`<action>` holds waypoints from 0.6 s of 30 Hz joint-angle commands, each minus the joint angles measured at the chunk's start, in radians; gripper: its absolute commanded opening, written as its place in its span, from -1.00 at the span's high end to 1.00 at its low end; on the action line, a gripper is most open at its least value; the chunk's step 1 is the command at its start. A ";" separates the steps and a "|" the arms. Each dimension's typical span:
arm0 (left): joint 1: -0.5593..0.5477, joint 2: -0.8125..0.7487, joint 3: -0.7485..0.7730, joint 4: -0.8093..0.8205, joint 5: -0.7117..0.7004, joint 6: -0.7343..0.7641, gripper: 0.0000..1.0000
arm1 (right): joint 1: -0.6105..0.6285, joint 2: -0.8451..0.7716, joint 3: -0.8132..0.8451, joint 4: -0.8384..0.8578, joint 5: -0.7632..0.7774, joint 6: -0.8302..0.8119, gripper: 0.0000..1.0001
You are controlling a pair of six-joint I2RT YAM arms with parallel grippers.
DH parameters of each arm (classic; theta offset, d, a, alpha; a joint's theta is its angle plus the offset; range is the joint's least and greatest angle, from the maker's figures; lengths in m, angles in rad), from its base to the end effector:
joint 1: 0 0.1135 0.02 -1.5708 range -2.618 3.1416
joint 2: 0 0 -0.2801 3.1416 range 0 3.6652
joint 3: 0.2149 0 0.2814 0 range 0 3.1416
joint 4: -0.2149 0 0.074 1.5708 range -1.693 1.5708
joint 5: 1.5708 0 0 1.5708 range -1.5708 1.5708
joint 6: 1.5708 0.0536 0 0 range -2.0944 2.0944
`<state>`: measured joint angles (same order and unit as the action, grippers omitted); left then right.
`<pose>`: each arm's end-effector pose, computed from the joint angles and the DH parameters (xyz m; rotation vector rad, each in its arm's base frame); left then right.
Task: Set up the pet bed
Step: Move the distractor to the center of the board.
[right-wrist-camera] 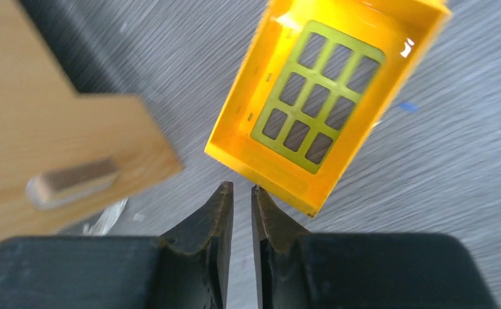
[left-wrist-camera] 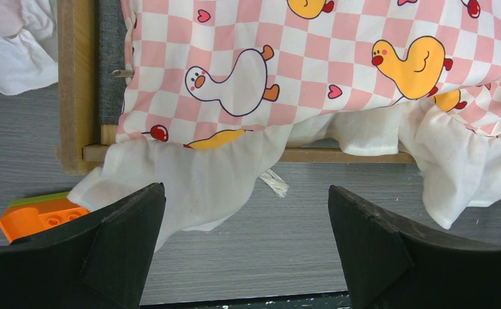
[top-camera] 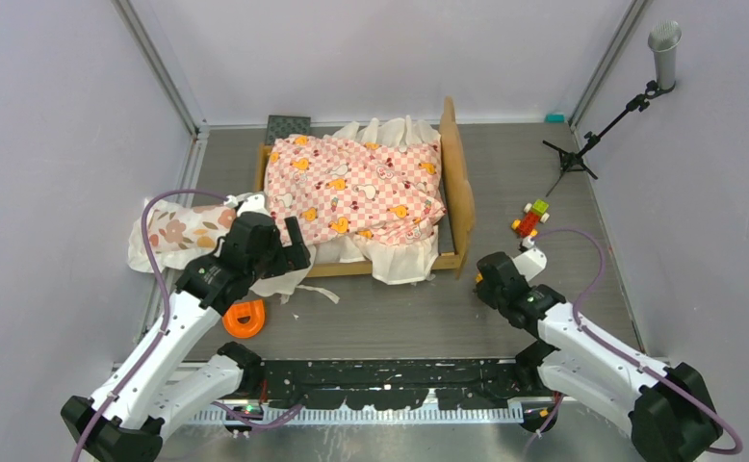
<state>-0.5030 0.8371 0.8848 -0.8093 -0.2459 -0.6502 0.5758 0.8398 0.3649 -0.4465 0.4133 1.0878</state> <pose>0.1775 -0.0828 0.3076 -0.2930 2.3045 -0.3013 0.1622 0.0796 0.1517 0.7709 2.2770 0.2580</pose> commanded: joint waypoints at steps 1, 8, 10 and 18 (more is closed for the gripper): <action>0.000 -0.023 0.000 0.019 0.001 0.001 -0.99 | -0.105 0.006 0.011 -0.031 0.160 0.040 0.53; 0.000 -0.035 -0.008 0.004 -0.009 0.016 -0.99 | -0.235 -0.108 0.083 -0.107 0.355 -0.033 0.50; 0.000 -0.034 -0.004 0.002 -0.010 0.021 -0.99 | -0.270 -0.104 0.120 -0.087 0.380 -0.094 0.50; 0.001 -0.045 0.035 0.020 0.077 0.127 -0.99 | -0.317 -0.136 0.155 0.001 -0.009 -0.385 0.38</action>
<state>-0.5030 0.8150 0.8814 -0.8307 -0.2478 -0.6197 0.2604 0.7685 0.5228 -0.5041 0.6117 0.8608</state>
